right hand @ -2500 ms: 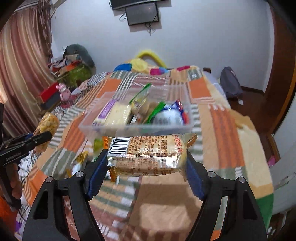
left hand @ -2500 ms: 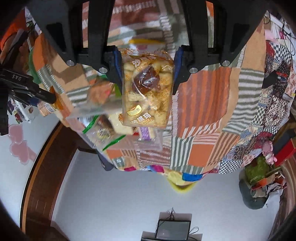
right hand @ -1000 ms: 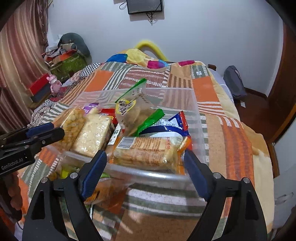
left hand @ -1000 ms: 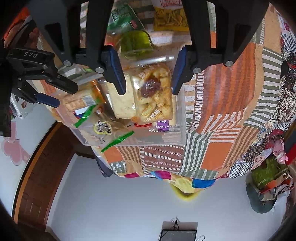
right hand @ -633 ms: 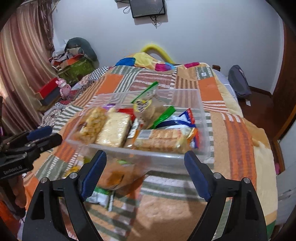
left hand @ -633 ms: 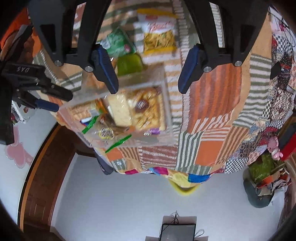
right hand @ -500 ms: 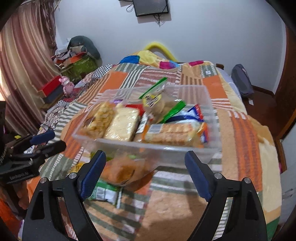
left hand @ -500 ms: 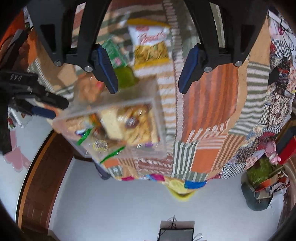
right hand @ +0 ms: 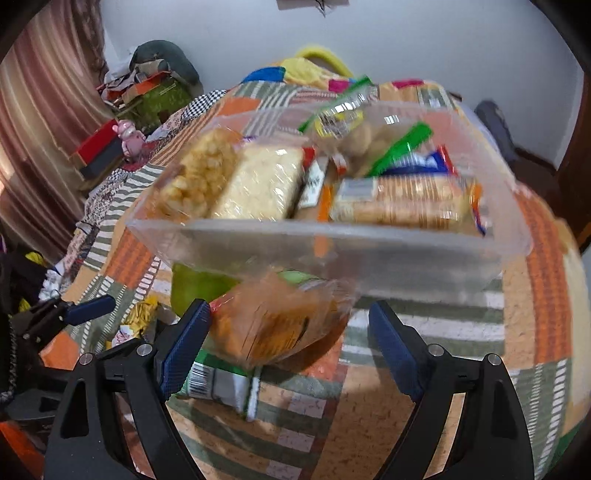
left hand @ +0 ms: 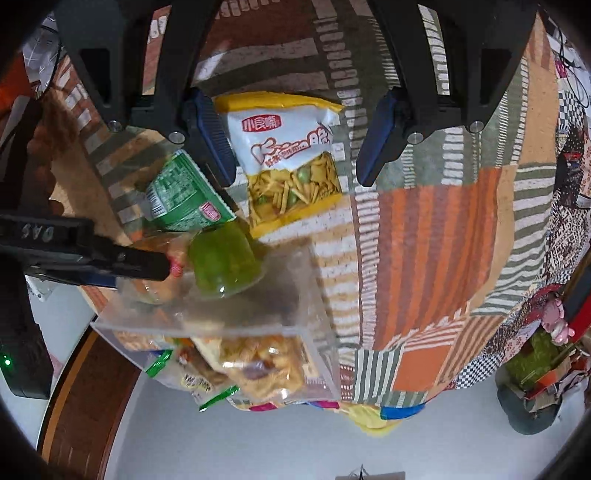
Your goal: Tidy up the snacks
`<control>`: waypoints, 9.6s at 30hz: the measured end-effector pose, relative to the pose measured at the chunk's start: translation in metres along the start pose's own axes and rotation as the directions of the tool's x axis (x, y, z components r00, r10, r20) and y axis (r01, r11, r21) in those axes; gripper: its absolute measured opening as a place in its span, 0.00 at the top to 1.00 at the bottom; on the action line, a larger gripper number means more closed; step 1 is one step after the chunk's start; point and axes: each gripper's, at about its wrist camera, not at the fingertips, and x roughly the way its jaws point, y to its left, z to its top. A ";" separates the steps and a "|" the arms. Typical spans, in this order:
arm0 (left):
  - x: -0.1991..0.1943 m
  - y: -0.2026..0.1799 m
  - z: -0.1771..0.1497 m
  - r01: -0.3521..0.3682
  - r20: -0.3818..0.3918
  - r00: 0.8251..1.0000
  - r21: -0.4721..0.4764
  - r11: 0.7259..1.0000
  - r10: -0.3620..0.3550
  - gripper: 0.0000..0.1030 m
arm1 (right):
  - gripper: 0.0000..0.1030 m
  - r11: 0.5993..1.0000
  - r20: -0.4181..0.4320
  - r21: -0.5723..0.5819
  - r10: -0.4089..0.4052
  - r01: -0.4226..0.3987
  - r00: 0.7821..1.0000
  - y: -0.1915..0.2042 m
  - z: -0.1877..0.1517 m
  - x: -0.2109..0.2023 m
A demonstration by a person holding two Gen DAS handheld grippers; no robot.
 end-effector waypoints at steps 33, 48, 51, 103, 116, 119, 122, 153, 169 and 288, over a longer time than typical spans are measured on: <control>-0.036 -0.015 -0.001 0.018 0.092 0.996 0.006 1.000 -0.018 0.52 | 0.60 0.998 0.065 -0.008 0.060 -0.059 0.996 -0.006 -0.004 -0.032; -0.071 -0.046 0.054 0.028 0.209 0.977 0.009 1.000 -0.029 0.52 | 0.60 0.999 0.231 -0.024 -0.017 0.023 0.973 -0.035 0.014 -0.098; -0.071 -0.051 0.070 0.028 0.230 0.973 0.015 0.999 -0.031 0.52 | 0.60 0.998 0.260 -0.025 -0.041 0.050 0.965 -0.040 0.025 -0.104; -0.010 -0.075 0.148 0.018 0.185 0.983 -0.025 1.000 -0.013 0.36 | 0.34 0.989 0.183 -0.069 -0.119 0.133 0.976 -0.067 0.058 -0.065; -0.073 -0.041 0.081 -0.008 0.195 0.981 -0.007 1.000 0.009 0.34 | 0.24 0.988 0.244 -0.130 -0.049 0.083 0.968 -0.016 0.014 -0.096; -0.079 -0.032 0.060 -0.019 0.179 0.984 0.003 1.000 0.019 0.34 | 0.22 0.988 0.224 -0.142 -0.034 0.067 0.974 -0.003 0.001 -0.089; -0.079 -0.023 0.038 -0.022 0.154 0.988 0.004 1.000 0.021 0.34 | 0.21 0.990 0.177 -0.137 -0.013 0.038 0.984 0.009 -0.009 -0.072; -0.005 -0.020 0.018 0.059 0.031 0.998 -0.062 0.996 -0.057 0.34 | 0.55 0.988 0.029 -0.153 -0.030 0.035 0.999 0.013 -0.040 -0.015; 0.053 -0.035 0.055 0.087 -0.014 0.996 -0.119 0.989 -0.089 0.53 | 0.54 0.999 0.106 -0.045 -0.014 0.019 0.994 -0.027 -0.034 -0.037; -0.268 -0.100 0.007 -0.062 0.648 0.760 0.012 0.998 0.040 0.00 | 0.00 0.980 0.635 -0.061 -0.108 0.189 0.765 0.038 -0.051 -0.272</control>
